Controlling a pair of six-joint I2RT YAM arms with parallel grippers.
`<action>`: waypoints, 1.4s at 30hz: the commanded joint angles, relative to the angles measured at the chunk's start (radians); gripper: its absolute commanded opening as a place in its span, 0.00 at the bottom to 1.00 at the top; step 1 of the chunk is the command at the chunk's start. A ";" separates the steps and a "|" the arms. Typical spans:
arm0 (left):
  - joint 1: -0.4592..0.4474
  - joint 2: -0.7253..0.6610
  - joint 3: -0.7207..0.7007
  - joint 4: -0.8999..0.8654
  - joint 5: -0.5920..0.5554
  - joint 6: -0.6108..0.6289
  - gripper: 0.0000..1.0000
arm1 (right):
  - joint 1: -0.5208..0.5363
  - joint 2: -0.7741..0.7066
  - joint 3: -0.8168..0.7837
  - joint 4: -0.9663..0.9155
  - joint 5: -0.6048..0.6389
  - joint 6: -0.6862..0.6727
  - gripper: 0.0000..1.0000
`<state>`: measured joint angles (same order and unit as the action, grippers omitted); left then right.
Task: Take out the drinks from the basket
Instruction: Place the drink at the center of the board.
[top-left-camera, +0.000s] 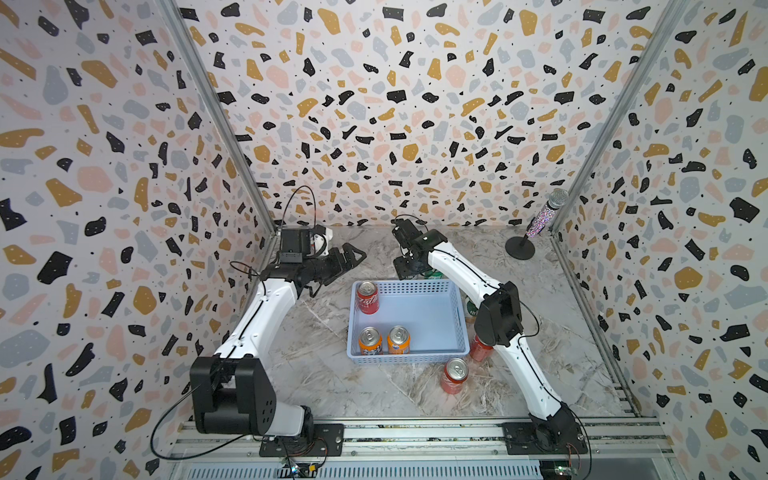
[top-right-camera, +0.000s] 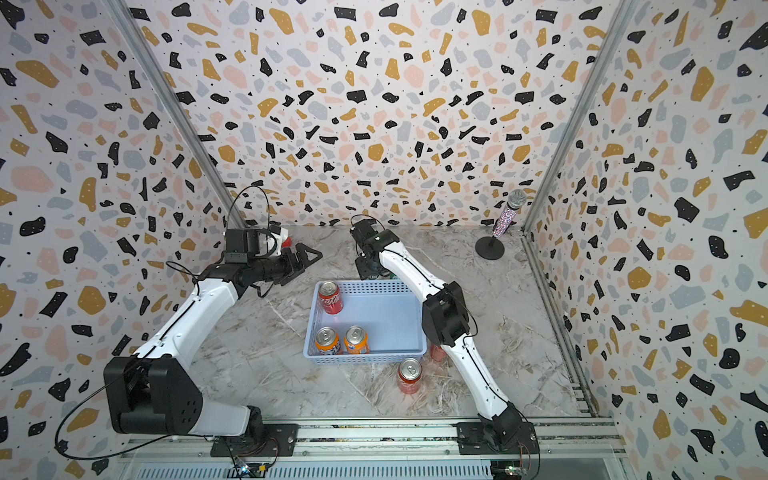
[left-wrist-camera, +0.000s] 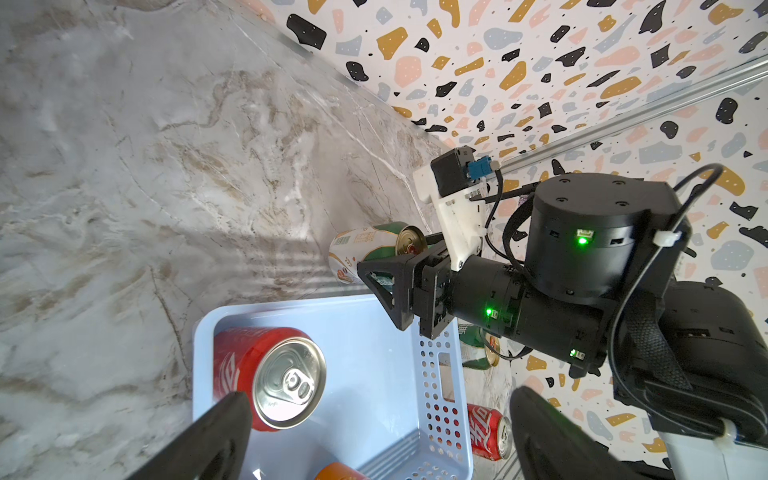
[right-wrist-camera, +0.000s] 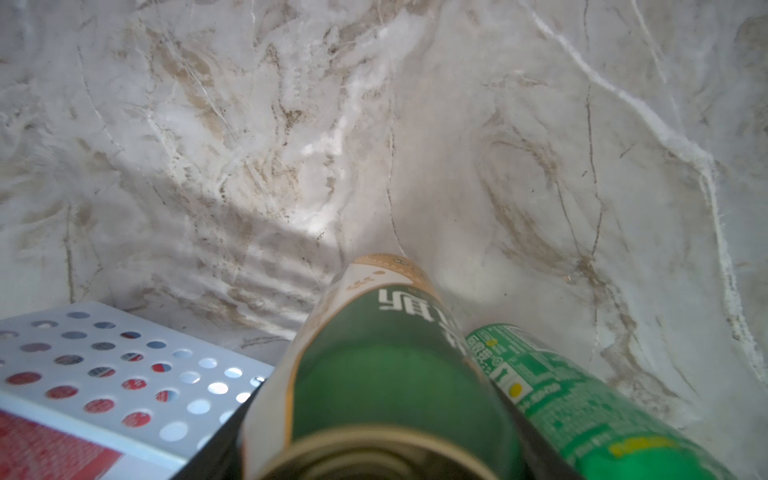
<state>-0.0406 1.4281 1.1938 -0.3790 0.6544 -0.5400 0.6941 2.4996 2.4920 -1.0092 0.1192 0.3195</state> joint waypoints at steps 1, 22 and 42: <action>-0.002 -0.017 -0.006 0.037 0.017 0.002 1.00 | 0.004 -0.026 0.032 0.037 0.000 0.017 0.40; -0.001 -0.016 -0.008 0.037 0.015 0.003 1.00 | 0.004 -0.025 -0.025 0.036 -0.006 0.021 0.59; 0.000 -0.005 -0.010 0.035 0.010 0.001 1.00 | 0.004 -0.073 -0.041 0.037 -0.024 0.017 0.77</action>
<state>-0.0406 1.4281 1.1934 -0.3790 0.6540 -0.5400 0.6941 2.5011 2.4523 -0.9794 0.0967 0.3359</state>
